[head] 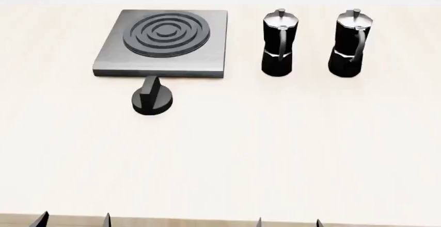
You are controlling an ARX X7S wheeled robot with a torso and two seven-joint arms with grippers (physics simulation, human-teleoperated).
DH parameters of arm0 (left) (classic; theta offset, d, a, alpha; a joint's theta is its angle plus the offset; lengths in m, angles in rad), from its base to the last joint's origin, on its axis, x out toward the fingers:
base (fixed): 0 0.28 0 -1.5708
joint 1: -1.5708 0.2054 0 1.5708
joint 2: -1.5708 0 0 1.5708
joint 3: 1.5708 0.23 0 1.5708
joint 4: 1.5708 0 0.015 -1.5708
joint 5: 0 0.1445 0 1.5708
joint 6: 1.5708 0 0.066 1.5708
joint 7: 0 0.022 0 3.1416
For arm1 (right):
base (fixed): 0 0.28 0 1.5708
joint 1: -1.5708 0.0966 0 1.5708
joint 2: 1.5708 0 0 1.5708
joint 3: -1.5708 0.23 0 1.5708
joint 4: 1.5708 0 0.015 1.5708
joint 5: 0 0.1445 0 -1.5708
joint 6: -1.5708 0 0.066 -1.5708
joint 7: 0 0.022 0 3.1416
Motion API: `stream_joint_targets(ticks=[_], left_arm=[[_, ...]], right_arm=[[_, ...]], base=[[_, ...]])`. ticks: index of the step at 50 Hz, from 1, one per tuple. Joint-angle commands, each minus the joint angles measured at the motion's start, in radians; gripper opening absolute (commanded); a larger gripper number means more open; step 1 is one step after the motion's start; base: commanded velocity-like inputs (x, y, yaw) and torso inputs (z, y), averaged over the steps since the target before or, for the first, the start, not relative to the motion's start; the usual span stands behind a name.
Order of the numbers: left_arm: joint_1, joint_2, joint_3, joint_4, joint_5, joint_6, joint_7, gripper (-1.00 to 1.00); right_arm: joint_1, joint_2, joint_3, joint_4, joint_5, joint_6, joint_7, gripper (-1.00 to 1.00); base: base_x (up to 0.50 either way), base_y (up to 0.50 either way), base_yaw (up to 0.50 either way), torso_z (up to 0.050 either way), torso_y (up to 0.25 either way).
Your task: Put both moka pots on the stove.
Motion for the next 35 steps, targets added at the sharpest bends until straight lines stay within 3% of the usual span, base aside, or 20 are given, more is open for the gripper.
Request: stream_joint_targets(ticks=[1,2,20,35], left_arm=[[0.002,-0.014,0.015,0.007,-0.014,-0.005,-0.015,1.00],[0.007,-0.019,0.020,0.031,-0.080,-0.037,0.026,1.00],[0.031,-0.065,0.074,0.090,-0.075,-0.015,-0.045,1.00],[0.145,-0.107,0.108,0.486,-0.059,-0.126,-0.092,1.00]], right_arm=[[-0.002,0.015,-0.019,-0.008,0.015,0.005,0.019,1.00],[-0.003,0.021,-0.028,-0.007,0.007,-0.001,0.031,1.00],[-0.040,0.063,-0.078,-0.140,0.042,0.047,0.084,1.00],[-0.154,0.101,-0.099,-0.541,0.076,0.164,0.111,1.00]], base=[[0.00,0.00,0.00,0.000,0.000],[0.00,0.00,0.00,0.000,0.000],[0.00,0.00,0.00,0.000,0.000],[0.00,0.00,0.00,0.000,0.000]])
